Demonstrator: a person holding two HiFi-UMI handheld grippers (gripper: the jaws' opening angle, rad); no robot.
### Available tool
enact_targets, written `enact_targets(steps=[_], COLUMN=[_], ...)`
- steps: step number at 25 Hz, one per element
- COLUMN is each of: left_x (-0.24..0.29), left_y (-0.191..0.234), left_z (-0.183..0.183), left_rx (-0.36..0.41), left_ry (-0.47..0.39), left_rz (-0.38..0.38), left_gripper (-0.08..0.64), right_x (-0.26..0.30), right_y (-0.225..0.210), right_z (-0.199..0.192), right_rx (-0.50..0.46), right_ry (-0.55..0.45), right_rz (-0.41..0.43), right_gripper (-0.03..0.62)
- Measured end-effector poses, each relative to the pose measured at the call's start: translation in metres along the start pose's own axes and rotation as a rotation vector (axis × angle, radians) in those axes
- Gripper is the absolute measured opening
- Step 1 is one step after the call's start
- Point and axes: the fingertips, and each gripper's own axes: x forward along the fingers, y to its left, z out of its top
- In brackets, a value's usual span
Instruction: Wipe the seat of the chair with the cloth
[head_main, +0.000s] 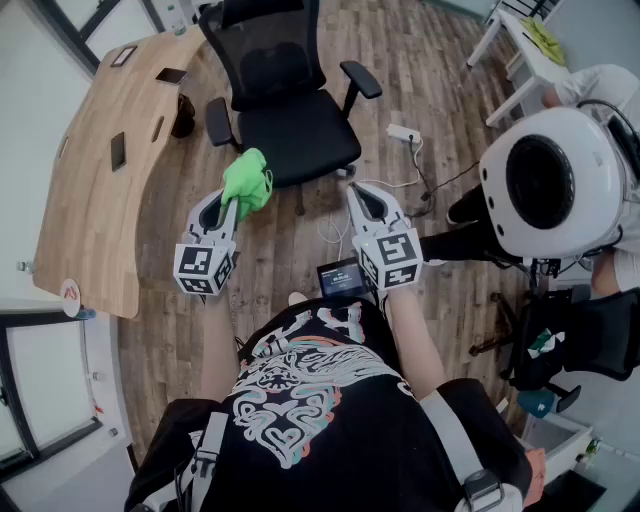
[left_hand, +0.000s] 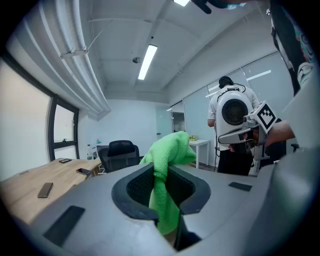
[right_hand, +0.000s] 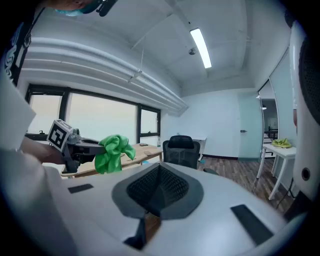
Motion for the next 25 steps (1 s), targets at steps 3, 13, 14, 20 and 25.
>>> enact_targets(steps=[3,13,14,20,25], left_x=[0.004,0.006,0.008,0.024,0.051], left_y=[-0.002,0.002,0.001,0.010,0.017], left_z=[0.002,-0.005,-0.006,-0.012,-0.015], left_rx=[0.004,-0.023,-0.021,-0.026,-0.032], left_ry=[0.008,0.015,0.020,0.027,0.038], left_rz=[0.007,0.001,-0.003,-0.016,-0.022], left_gripper=[0.052,0.052,0.052,0.052,0.052], right_x=[0.000,0.004,0.004,0.011,0.032], right_y=[-0.011,-0.013,-0.016,-0.031,-0.048], right_z=[-0.005,-0.006,-0.008,-0.022,-0.025], right_rx=[0.007,0.002,0.017,0.049,0.062], right_ry=[0.012,0.006,0.007,0.036,0.046], right_rz=[-0.011,-0.058,-0.067,-0.108,-0.117], right_gripper=[0.000,0.001,0.002,0.002,0.002])
